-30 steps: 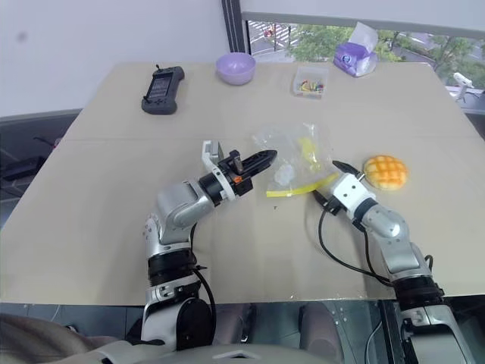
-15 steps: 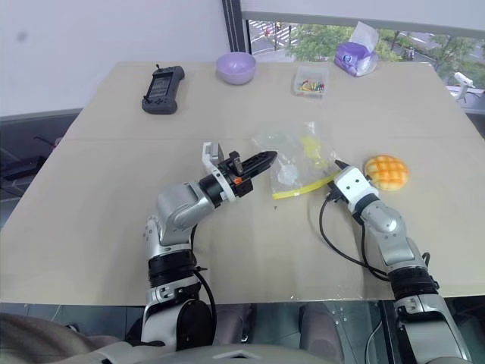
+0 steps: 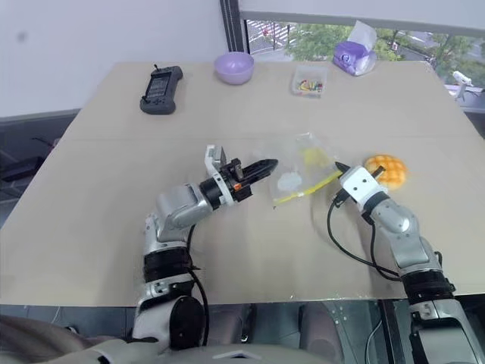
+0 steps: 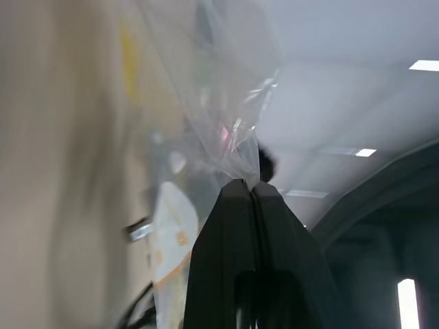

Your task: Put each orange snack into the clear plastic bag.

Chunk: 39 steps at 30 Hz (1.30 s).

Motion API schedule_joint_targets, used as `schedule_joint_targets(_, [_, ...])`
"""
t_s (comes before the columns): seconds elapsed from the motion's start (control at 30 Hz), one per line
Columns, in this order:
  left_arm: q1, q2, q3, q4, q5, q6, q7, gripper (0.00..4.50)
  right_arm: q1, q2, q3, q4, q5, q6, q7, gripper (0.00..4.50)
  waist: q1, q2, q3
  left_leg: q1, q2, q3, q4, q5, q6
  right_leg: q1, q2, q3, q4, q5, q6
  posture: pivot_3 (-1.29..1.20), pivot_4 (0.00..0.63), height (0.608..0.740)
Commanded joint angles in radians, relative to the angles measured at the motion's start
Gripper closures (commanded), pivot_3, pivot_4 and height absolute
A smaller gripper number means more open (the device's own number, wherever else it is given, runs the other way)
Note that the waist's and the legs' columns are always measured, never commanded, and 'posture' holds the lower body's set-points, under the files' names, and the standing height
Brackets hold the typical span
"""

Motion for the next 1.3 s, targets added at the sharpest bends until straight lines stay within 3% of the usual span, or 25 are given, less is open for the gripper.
schedule_joint_targets(0.03, [-0.021,0.078,-0.057,0.024,-0.021,0.041,-0.079,4.50,-0.004,-0.043,-0.038,-0.059,0.005,0.008,0.013,4.45,-0.001,0.000,0.000,0.000,0.000,0.000,0.000,0.000,0.000,0.000,0.000,0.000,0.000,0.000,0.000,0.00,0.150,0.740])
schedule_joint_targets(0.13, [-0.028,0.163,-0.117,0.013,-0.021,0.032,-0.133,4.50,-0.016,-0.072,-0.046,-0.074,0.001,0.019,0.025,4.45,-0.002,0.000,0.000,-0.001,0.000,0.000,0.000,0.000,0.000,-0.001,0.000,0.000,0.000,0.000,0.000,0.00,0.150,0.740])
schedule_joint_targets(0.23, [-0.035,0.231,-0.155,0.011,-0.005,0.019,-0.197,3.71,-0.034,-0.103,-0.050,-0.088,-0.005,0.032,0.041,4.50,-0.006,0.000,0.000,-0.001,0.000,0.001,0.000,0.000,0.000,-0.002,0.000,0.001,0.001,0.000,0.000,0.00,0.150,0.740])
schedule_joint_targets(0.33, [-0.044,0.302,-0.181,0.005,0.061,0.037,-0.299,2.00,-0.047,-0.118,-0.047,-0.108,0.004,0.064,0.065,4.50,-0.012,0.000,0.000,-0.001,0.000,0.001,0.000,0.000,0.000,-0.003,0.000,0.002,0.002,0.000,0.000,0.00,0.150,0.740])
schedule_joint_targets(0.47, [-0.063,0.446,-0.226,-0.044,0.291,0.065,-0.550,2.00,-0.049,-0.126,-0.042,-0.167,0.014,0.189,0.113,4.50,-0.018,0.000,0.000,-0.002,0.000,0.003,-0.001,0.000,0.000,-0.006,0.000,0.004,0.004,0.000,0.000,0.00,0.150,0.740])
schedule_joint_targets(0.57, [-0.094,0.652,-0.372,-0.139,0.659,-0.101,-0.916,2.00,-0.076,-0.146,-0.024,-0.236,-0.038,0.308,0.139,4.50,-0.021,0.003,0.002,-0.004,0.001,0.004,-0.002,0.000,0.000,-0.010,0.001,0.005,0.004,0.000,0.000,0.00,0.150,0.740])
schedule_joint_targets(0.67, [-0.118,0.736,-0.499,-0.170,0.932,-0.293,-1.117,2.00,-0.106,-0.156,-0.008,-0.270,-0.089,0.370,0.137,4.50,-0.017,0.006,0.004,-0.004,0.000,0.006,-0.003,0.000,0.000,-0.010,0.001,0.006,0.004,0.000,0.000,0.00,0.150,0.740])
schedule_joint_targets(0.83, [-0.149,0.717,-0.647,-0.198,1.299,-0.567,-1.228,2.00,-0.190,-0.060,0.024,-0.325,-0.178,0.651,0.073,4.50,-0.015,0.006,0.005,-0.007,0.001,0.005,-0.004,0.000,0.000,-0.012,0.000,0.005,0.000,0.000,0.000,0.00,0.150,0.740])
schedule_joint_targets(0.97, [-0.116,0.677,-0.731,-0.227,1.515,-0.755,-1.267,2.00,-0.222,0.065,0.013,-0.369,-0.165,0.903,0.040,4.50,-0.016,0.005,0.004,-0.021,0.004,0.005,-0.002,0.000,0.000,-0.026,0.000,0.005,0.005,0.000,-0.001,0.00,0.150,0.740])
schedule_joint_targets(1.13, [-0.070,0.602,-0.752,-0.281,1.607,-0.867,-1.318,2.00,-0.257,0.123,0.082,-0.383,-0.259,1.106,-0.026,4.50,-0.018,0.006,0.005,-0.026,0.003,0.006,-0.001,0.000,0.000,-0.030,0.000,0.006,0.005,0.001,-0.001,0.00,0.150,0.740])
schedule_joint_targets(1.3, [-0.030,0.586,-0.766,-0.357,1.660,-0.857,-1.369,2.00,-0.285,0.158,0.102,-0.393,-0.267,1.188,-0.048,4.50,-0.022,0.006,0.005,-0.028,0.003,0.006,0.000,0.000,0.000,-0.034,0.000,0.005,0.008,0.001,-0.001,0.00,0.150,0.740])
